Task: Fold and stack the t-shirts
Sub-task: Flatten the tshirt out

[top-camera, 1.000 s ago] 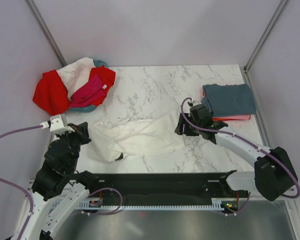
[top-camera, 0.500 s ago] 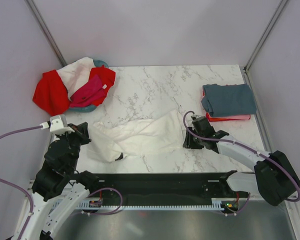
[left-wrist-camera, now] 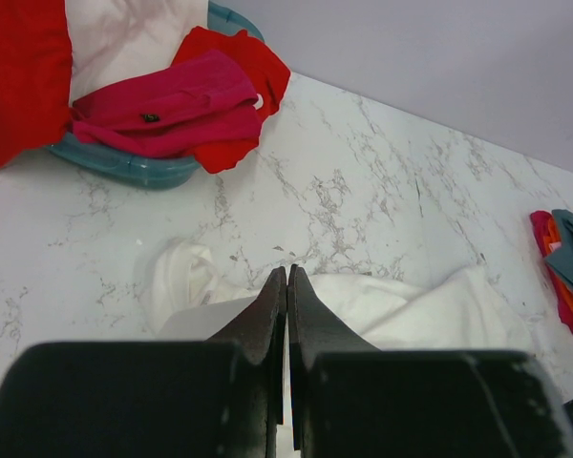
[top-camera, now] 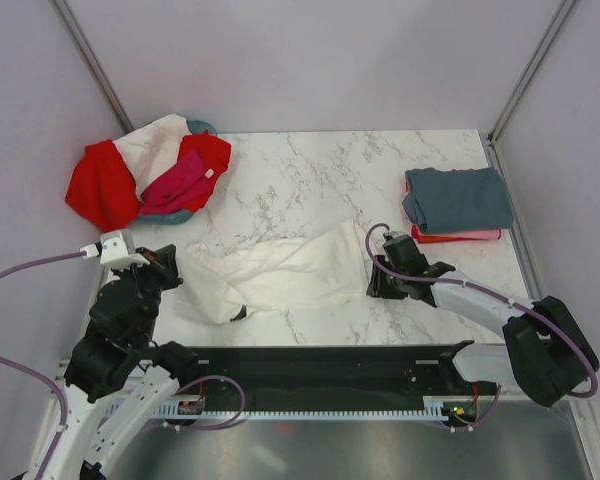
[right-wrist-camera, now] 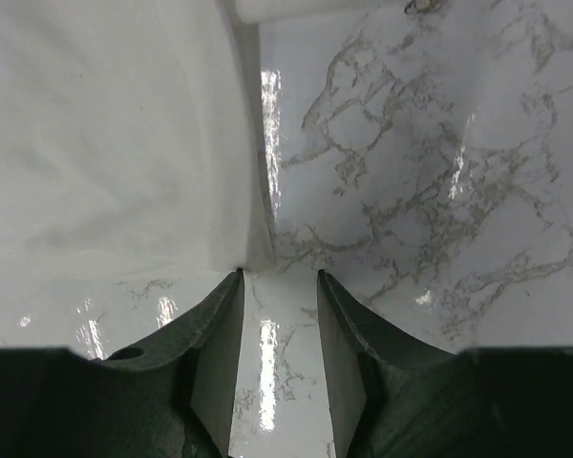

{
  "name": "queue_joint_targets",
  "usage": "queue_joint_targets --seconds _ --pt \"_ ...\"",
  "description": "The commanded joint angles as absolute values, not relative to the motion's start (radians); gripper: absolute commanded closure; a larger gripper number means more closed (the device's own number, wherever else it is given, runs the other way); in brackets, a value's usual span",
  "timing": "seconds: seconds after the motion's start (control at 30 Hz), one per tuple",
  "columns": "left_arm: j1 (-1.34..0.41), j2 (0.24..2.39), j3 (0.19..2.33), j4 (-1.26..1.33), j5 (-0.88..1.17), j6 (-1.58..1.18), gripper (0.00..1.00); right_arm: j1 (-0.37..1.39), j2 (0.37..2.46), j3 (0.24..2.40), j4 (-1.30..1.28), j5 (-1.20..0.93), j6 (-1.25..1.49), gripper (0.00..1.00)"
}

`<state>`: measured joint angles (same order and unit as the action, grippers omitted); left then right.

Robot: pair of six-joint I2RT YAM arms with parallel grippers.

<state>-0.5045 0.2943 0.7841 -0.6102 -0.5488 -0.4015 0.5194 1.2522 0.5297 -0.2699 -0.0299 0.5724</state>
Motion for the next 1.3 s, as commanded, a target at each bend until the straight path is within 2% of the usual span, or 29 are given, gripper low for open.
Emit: queue_joint_targets --seconds 0.0,0.33,0.57,0.9,1.27 --pt "-0.503 0.287 0.782 -0.565 -0.575 -0.36 0.98 0.517 1.299 0.564 -0.238 -0.006 0.566 0.55" --pt "-0.503 0.29 0.782 -0.561 -0.577 -0.356 0.98 0.518 1.371 0.583 -0.193 -0.018 0.571 0.54" --pt "-0.503 0.29 0.781 -0.561 -0.577 -0.354 0.98 0.532 1.396 0.601 -0.199 -0.037 0.566 0.6" --pt "-0.503 0.287 0.781 -0.56 -0.575 -0.354 0.98 0.563 1.315 0.578 -0.29 0.031 0.554 0.57" --pt "-0.503 0.281 0.779 -0.56 -0.578 -0.353 0.98 0.592 1.373 0.595 -0.287 0.084 0.561 0.57"
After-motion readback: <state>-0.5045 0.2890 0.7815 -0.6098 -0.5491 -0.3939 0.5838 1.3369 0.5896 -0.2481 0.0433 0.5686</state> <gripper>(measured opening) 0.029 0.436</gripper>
